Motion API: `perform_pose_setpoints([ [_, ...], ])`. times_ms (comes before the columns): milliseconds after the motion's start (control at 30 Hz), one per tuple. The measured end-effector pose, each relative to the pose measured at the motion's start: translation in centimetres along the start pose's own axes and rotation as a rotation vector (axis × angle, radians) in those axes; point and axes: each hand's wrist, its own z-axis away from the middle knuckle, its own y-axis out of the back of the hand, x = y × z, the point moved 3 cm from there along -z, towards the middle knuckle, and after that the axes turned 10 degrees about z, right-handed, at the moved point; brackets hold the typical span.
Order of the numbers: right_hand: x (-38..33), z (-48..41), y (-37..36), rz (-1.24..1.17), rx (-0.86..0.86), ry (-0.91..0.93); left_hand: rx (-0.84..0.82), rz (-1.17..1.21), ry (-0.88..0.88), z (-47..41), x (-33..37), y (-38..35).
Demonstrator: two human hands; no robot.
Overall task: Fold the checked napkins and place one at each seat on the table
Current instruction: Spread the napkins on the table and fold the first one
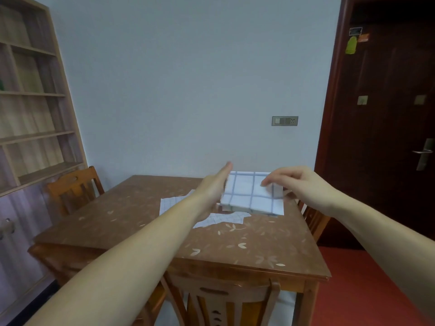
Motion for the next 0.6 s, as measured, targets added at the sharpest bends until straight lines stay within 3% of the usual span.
perform_pose_setpoints([
  [100, -0.2, 0.1, -0.2, 0.088, 0.066, 0.037, 0.059, -0.122, -0.16, -0.1, -0.2, -0.6],
  [300, 0.2, -0.2, -1.2, -0.186, 0.215, -0.145, 0.134, -0.186, -0.414, 0.4, 0.3, -1.3],
  [400, 0.5, -0.7, -1.6, -0.063, 0.255, -0.186, 0.124, -0.254, -0.469, 0.6, 0.4, -1.8],
  [600, 0.3, -1.0, -1.7, 0.193, 0.4, -0.012, 0.119, -0.274, -0.461, 0.5, 0.4, -1.5],
])
